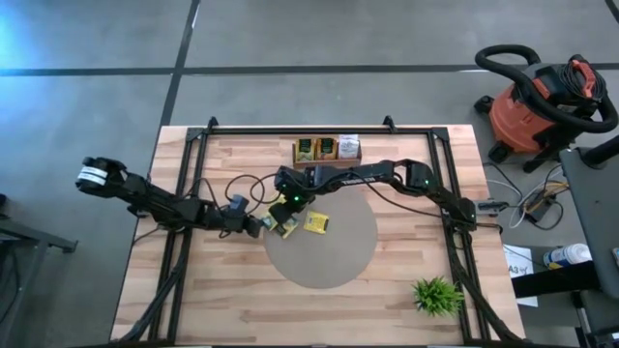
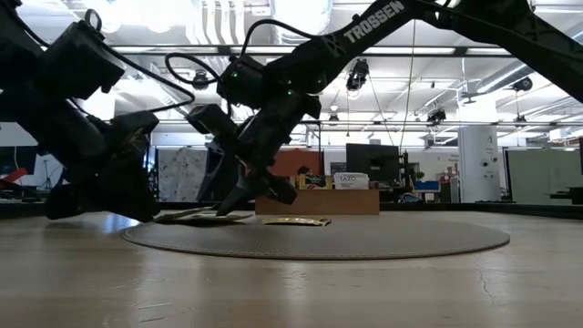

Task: Pick & Place Tea
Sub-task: Put the yellow tea bag into the left compartment of the wooden organizer

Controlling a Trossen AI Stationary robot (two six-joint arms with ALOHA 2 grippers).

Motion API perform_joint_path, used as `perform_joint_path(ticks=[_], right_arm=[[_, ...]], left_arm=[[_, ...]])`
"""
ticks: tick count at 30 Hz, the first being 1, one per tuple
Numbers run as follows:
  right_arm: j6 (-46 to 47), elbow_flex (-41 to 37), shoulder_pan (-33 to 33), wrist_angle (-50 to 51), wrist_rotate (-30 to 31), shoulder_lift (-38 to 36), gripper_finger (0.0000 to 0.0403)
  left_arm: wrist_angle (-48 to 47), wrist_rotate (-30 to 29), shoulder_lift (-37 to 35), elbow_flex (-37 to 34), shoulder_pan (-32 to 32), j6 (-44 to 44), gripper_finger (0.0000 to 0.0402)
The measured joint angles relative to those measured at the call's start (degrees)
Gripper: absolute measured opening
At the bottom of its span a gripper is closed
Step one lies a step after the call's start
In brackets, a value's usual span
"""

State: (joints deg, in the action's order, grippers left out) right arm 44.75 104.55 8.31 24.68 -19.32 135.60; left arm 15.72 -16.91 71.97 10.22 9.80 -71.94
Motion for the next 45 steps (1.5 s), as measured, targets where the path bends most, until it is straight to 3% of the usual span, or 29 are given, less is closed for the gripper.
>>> perform_joint_path(ticks=[12, 26, 30, 35, 45], right_arm=[[-1.42, 0.00, 0.57, -0.12, 0.07, -0.22, 0.0149], [-5.02, 0.00, 0.60, -0.02, -0.55, -1.29, 0.0022], [-7.78, 0.02, 0.57, 0.64, -0.56, -2.76, 0.0010], [-15.08, 0.02, 1.04, 6.85, 5.62, -6.95, 0.0009], [-42.53, 0.07, 6.50, 18.37, 21.33, -17.68, 0.0008]], left_arm=[[2.11, 0.54, 2.41, 1.45, 0.00, 0.81, 0.0080], [2.90, 0.18, 3.29, 3.14, -0.35, 1.86, 0.0080], [2.27, -0.14, 1.05, 3.28, -0.35, 1.86, 0.0080], [2.54, -1.51, -5.60, 3.28, -0.35, 2.39, 0.0080], [2.94, -11.54, -22.76, 3.28, -0.35, 10.15, 0.0080]])
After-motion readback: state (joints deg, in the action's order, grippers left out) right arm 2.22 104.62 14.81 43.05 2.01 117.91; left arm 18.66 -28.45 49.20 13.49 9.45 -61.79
